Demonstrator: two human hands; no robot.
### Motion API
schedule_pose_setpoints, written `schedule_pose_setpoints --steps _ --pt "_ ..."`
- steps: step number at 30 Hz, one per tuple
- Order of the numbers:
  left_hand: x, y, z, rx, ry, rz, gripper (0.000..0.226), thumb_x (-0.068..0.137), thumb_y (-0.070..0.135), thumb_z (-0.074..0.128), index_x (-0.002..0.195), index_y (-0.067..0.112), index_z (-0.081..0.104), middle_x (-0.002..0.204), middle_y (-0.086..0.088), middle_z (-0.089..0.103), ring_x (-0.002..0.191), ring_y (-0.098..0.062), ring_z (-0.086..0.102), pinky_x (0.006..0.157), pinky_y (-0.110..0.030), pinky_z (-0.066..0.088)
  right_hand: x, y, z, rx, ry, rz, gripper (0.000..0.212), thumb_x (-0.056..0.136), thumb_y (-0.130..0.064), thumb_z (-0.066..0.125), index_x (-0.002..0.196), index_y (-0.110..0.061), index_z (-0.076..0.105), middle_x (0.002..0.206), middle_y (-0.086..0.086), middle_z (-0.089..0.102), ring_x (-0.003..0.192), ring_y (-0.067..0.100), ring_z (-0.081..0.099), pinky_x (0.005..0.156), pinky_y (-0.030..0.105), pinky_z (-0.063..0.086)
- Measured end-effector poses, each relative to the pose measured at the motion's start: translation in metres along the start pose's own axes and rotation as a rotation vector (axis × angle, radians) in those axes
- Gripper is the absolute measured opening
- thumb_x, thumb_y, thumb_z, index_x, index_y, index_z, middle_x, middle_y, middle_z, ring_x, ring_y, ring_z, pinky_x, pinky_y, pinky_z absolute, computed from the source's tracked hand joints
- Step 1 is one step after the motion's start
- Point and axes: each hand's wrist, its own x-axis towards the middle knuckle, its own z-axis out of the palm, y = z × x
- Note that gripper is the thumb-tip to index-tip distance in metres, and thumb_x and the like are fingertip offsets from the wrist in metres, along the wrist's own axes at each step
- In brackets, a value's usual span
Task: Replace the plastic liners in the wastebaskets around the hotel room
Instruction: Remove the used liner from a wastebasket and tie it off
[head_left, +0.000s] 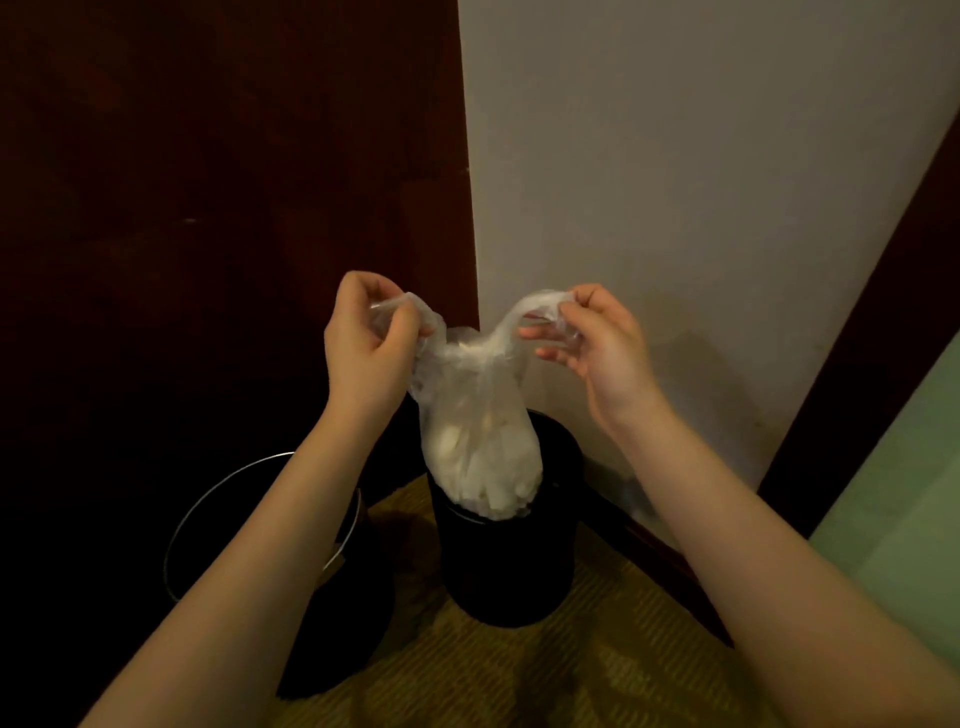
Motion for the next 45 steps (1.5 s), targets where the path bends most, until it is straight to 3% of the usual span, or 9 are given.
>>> schedule_pose_setpoints --steps 7,10,14,18,24,28,34,42,45 --pt "-0.002 0.024 -0.027 0.104 -0.003 0.080 0.017 0.090 0.008 0.052 0.082 0.022 0.049 0.071 -0.001 0.054 0.067 -0.035 0.054 0.053 -0.042 0.045 -0.018 -0.005 0.022 -0.086 -0.058 -0.008 0.026 0.093 0.000 0.041 0.072 -0.015 0.044 0.064 0.002 0.060 0.054 0.015 0.060 0.056 0.024 0.045" --pt "-0.003 0.026 -0.035 0.112 -0.028 0.083 0.013 0.089 0.008 0.051 0.083 0.019 0.051 0.072 -0.004 0.056 0.066 -0.033 0.056 0.054 -0.042 0.046 -0.017 0.007 0.020 -0.551 -0.044 -0.109 0.016 0.085 -0.009 0.050 0.077 -0.023 0.050 0.075 0.002 0.059 0.064 0.015 0.059 0.062 0.029 0.047" --pt "-0.006 0.022 -0.036 0.119 -0.093 0.034 0.017 0.089 0.005 0.051 0.083 0.021 0.052 0.069 0.002 0.054 0.057 -0.016 0.051 0.051 -0.031 0.043 -0.024 0.004 0.018 -1.047 -0.429 -0.113 0.049 0.089 -0.021 0.057 0.137 -0.030 0.046 0.131 -0.004 0.053 0.121 0.013 0.049 0.092 0.027 0.040" --pt "-0.011 0.017 -0.034 0.204 -0.213 -0.024 0.011 0.087 0.005 0.052 0.089 0.016 0.053 0.068 0.007 0.052 0.053 0.002 0.048 0.048 -0.012 0.038 -0.047 0.020 0.041 -1.077 -0.780 0.132 0.063 0.085 -0.049 0.067 0.140 -0.029 0.045 0.122 -0.009 0.055 0.111 0.011 0.056 0.091 0.029 0.050" --pt "-0.012 0.001 -0.042 0.670 -0.687 -0.163 0.005 0.088 0.022 0.058 0.092 0.020 0.055 0.092 0.001 0.060 0.080 -0.013 0.058 0.062 -0.026 0.048 -0.082 0.086 0.052 -1.184 -0.790 0.127 0.007 0.093 -0.025 0.059 0.095 -0.028 0.065 0.098 0.001 0.066 0.091 0.022 0.063 0.080 0.042 0.054" --pt "-0.019 -0.022 -0.043 1.063 -1.203 -0.376 0.029 0.083 0.030 0.066 0.101 0.008 0.067 0.097 -0.012 0.067 0.077 -0.017 0.056 0.058 -0.025 0.043 -0.090 0.121 0.056 -1.231 -0.882 0.207 0.017 0.093 -0.017 0.055 0.101 -0.027 0.067 0.102 0.004 0.067 0.092 0.023 0.063 0.082 0.045 0.055" --pt "-0.032 -0.073 -0.046 1.152 -1.410 -0.635 0.013 0.083 0.028 0.067 0.085 0.015 0.068 0.071 0.000 0.063 0.065 -0.013 0.058 0.054 -0.023 0.044 -0.096 0.154 0.074 -1.247 -0.897 0.253 0.029 0.097 -0.022 0.049 0.122 -0.016 0.062 0.112 0.008 0.064 0.099 0.026 0.062 0.072 0.032 0.048" --pt "-0.079 -0.122 -0.074 1.239 -1.633 -0.854 0.049 0.081 0.026 0.073 0.126 0.016 0.058 0.084 0.006 0.062 0.087 -0.012 0.060 0.065 -0.023 0.046 -0.122 0.180 0.072 -1.117 -0.944 0.343 0.017 0.093 -0.023 0.055 0.107 -0.015 0.061 0.104 0.005 0.062 0.098 0.022 0.060 0.072 0.030 0.047" --pt "-0.100 -0.136 -0.069 1.341 -1.698 -0.865 0.050 0.084 0.027 0.071 0.129 0.010 0.056 0.112 -0.003 0.064 0.095 -0.015 0.058 0.069 -0.024 0.046 -0.123 0.191 0.071 -1.222 -1.043 0.347 0.030 0.090 -0.028 0.062 0.118 -0.017 0.061 0.114 0.005 0.063 0.105 0.022 0.060 0.080 0.032 0.050"
